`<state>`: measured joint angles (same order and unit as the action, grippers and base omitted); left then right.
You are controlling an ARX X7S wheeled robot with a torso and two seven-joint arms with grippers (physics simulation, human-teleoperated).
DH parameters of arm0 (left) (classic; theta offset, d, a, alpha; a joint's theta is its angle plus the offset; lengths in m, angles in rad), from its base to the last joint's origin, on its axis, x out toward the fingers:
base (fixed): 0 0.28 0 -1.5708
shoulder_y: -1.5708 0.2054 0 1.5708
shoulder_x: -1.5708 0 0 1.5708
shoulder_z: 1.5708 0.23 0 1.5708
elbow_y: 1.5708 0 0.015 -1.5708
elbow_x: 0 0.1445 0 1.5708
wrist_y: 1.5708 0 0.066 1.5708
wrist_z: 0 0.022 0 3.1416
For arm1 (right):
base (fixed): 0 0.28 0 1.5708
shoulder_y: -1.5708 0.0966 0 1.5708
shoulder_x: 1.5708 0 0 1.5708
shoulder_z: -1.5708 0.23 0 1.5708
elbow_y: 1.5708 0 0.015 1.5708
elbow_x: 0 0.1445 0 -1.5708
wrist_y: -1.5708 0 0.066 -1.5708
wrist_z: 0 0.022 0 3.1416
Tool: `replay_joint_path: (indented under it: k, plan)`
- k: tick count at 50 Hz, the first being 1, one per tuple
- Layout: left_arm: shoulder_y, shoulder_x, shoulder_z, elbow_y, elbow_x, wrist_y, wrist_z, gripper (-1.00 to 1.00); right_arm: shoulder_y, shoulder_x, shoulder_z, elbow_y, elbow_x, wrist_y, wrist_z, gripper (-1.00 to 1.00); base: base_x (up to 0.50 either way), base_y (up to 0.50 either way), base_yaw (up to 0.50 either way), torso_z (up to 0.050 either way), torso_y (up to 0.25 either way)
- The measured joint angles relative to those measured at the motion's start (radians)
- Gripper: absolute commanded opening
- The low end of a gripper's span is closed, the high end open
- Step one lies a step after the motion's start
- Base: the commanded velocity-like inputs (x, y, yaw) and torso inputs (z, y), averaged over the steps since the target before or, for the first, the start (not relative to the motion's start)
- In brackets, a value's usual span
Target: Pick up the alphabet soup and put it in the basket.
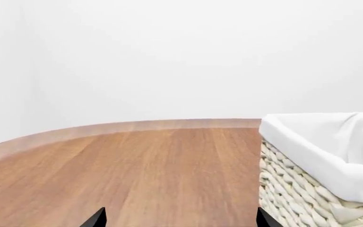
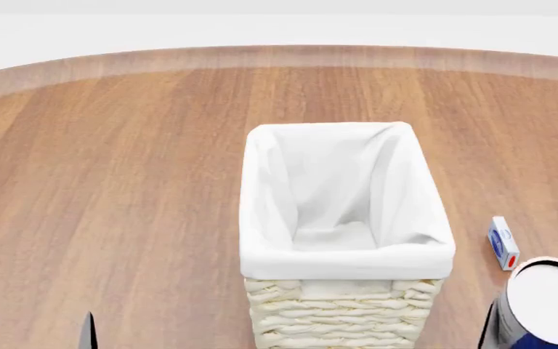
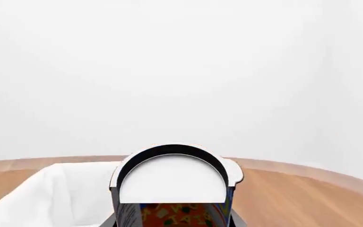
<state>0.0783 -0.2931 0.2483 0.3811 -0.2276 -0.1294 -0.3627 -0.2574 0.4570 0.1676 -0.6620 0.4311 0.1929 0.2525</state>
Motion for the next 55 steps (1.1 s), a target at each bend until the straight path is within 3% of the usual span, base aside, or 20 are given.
replay_joint_path:
  k: [10, 19, 29, 46, 50, 55]
  plan:
    - [-0.003, -0.002, 0.001, -0.006, -0.003, 0.002, -0.003, 1.0, 0.371, 0.009, -0.146, 0.047, 0.042, 0.199, -0.011, -1.0, 0.0, 0.0, 0.0, 0.0, 0.0]
    - [-0.005, -0.005, 0.003, -0.009, -0.005, 0.004, -0.006, 1.0, 0.539, 0.009, -0.209, 0.077, 0.056, 0.276, -0.017, -1.0, 0.0, 0.0, 0.0, 0.0, 0.001]
    - [-0.007, -0.009, -0.001, -0.012, -0.013, 0.007, -0.009, 1.0, 0.883, -0.085, -0.353, 0.372, 0.013, 0.307, -0.091, -1.0, 0.0, 0.0, 0.0, 0.0, 0.0]
    - [-0.008, -0.014, -0.001, -0.013, -0.02, 0.009, -0.014, 1.0, 1.084, -0.145, -0.437, 0.563, -0.019, 0.308, -0.134, -1.0, 0.0, 0.0, 0.0, 0.0, 0.001]
    - [-0.009, -0.015, 0.0, -0.014, -0.021, 0.01, -0.015, 1.0, 1.241, -0.219, -0.475, 0.75, -0.062, 0.207, -0.176, -1.0, 0.0, 0.0, 0.0, 0.0, 0.0]
    - [-0.01, -0.016, 0.0, -0.016, -0.024, 0.013, -0.015, 1.0, 1.435, -0.304, -0.504, 1.154, -0.107, 0.06, -0.221, -1.0, 0.0, 0.0, 0.0, 0.0, 0.0]
